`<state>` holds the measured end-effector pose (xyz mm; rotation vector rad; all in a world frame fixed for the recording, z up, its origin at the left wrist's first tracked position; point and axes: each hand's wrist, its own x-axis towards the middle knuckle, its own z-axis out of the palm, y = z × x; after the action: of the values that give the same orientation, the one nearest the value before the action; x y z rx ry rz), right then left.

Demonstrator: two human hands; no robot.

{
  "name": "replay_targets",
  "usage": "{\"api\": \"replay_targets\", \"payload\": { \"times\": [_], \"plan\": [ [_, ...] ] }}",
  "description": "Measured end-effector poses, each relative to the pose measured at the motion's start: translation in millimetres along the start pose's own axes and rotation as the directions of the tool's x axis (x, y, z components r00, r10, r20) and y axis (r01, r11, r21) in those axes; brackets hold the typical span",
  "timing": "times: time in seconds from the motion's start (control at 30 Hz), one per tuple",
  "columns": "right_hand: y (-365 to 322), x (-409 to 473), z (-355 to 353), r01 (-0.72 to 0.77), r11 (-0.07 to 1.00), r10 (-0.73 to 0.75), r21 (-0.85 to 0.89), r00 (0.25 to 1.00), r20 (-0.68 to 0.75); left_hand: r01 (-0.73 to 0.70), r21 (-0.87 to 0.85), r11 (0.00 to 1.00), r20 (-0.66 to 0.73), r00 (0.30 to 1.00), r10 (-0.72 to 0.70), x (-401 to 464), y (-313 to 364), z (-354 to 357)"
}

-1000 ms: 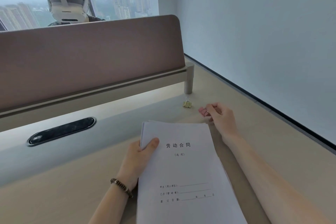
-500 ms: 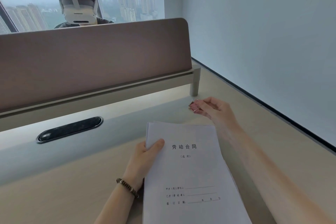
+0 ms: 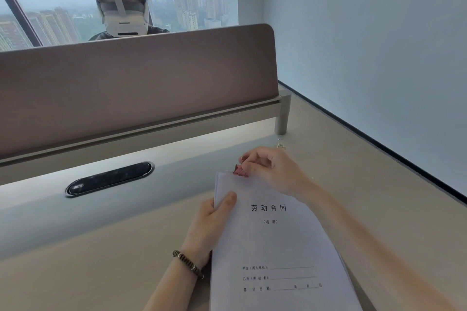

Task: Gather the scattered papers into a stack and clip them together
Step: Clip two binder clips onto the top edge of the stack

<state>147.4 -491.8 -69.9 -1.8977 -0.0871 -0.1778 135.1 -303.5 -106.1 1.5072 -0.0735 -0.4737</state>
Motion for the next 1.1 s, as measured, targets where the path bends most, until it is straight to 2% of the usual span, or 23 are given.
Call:
{"api": "replay_targets", "payload": {
  "times": [0.33, 0.5, 0.63, 0.9, 1.1],
  "plan": [
    [2.2, 1.4, 4.2, 0.067, 0.996, -0.067, -0.052, 0.998, -0.01, 0.002, -0.001, 1.0, -0.006, 1.0, -0.002, 1.1, -1.2, 1.4],
    [-1.1, 3.2, 2.8, 0.042, 0.999, -0.042, 0.008, 0.999, -0.009, -0.003, 0.004, 1.0, -0.005, 1.0, 0.003, 0.3, -1.2, 0.9],
    [-5.7, 5.0, 1.8, 0.036, 0.999, -0.036, -0.013, 0.999, 0.016, -0.01, -0.004, 1.0, -0.001, 1.0, 0.01, -0.7, -0.9, 0.6],
    [-8.4, 11.1, 0.5, 0.195, 0.957, -0.191, -0.215, 0.981, 0.04, -0.009, -0.016, 1.0, 0.0, 1.0, 0.009, -0.4, -1.3, 0.4],
    [-0.4, 14.4, 0.7, 0.257, 0.94, -0.267, -0.222, 0.964, -0.011, -0.024, -0.004, 1.0, 0.009, 1.0, 0.024, 0.4, -3.1, -0.4]
  ]
}}
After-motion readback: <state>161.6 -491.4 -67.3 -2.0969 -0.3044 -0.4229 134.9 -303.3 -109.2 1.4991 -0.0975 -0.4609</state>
